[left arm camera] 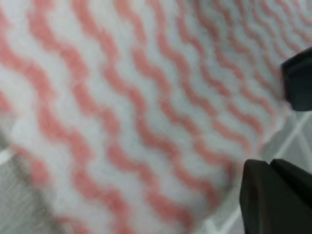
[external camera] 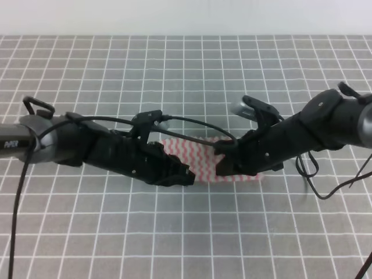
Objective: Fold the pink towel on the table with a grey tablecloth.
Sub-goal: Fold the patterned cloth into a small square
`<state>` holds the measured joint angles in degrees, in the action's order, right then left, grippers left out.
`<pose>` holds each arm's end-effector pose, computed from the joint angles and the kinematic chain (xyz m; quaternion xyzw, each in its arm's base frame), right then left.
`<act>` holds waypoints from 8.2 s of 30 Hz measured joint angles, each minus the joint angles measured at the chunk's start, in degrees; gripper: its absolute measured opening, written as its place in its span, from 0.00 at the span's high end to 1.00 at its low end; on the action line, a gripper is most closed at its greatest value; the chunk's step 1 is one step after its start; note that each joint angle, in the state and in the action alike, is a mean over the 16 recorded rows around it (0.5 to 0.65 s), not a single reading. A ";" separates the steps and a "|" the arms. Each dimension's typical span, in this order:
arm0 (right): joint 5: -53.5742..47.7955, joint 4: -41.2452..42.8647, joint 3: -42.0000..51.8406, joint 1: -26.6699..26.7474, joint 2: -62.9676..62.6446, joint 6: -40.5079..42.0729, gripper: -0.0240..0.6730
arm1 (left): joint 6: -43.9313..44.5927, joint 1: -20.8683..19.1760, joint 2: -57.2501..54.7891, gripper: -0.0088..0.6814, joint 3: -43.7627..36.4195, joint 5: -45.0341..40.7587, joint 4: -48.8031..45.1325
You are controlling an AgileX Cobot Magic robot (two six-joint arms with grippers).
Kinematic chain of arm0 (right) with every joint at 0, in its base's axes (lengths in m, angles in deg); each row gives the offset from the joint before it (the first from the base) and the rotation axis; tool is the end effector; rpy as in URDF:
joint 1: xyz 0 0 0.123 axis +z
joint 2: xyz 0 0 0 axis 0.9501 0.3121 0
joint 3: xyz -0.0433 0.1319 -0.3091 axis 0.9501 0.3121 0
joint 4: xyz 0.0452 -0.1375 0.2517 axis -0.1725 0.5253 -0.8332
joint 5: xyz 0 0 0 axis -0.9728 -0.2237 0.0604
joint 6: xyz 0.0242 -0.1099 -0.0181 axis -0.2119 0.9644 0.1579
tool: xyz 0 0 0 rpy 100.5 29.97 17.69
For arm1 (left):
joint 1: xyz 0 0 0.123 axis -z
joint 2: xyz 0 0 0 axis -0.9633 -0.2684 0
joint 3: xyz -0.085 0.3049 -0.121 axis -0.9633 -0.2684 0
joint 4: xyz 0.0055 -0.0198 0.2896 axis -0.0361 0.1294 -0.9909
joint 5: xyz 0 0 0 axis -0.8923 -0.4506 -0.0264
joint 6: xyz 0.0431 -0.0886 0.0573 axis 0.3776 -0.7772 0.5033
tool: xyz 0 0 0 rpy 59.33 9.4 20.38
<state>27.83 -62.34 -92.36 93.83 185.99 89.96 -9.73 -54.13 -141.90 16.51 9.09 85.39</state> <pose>0.4050 0.2265 0.1701 -0.0612 0.9335 0.3291 0.1287 0.3910 -0.2246 0.1566 0.2473 0.8699 -0.3795 0.1951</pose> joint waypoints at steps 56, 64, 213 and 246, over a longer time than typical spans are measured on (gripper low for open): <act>1.74 16.58 -1.08 -3.49 -4.36 -13.40 0.99 | -15.36 -1.13 -14.10 0.99 24.31 0.35 -10.41; 1.70 16.60 -1.08 -3.49 -4.33 -13.41 0.99 | -16.10 -1.15 -13.59 0.99 27.38 -2.87 -11.41; -6.87 16.63 -6.71 -8.07 3.55 -16.12 0.96 | -20.32 -5.08 -6.12 0.99 12.83 -6.36 -22.21; -7.15 3.33 -17.31 2.01 6.27 -7.34 0.98 | -19.27 -5.04 -5.49 0.99 12.83 -6.18 -22.04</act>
<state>20.67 -59.01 -109.67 95.84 192.26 82.62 -28.99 -59.17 -147.39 29.34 2.91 63.35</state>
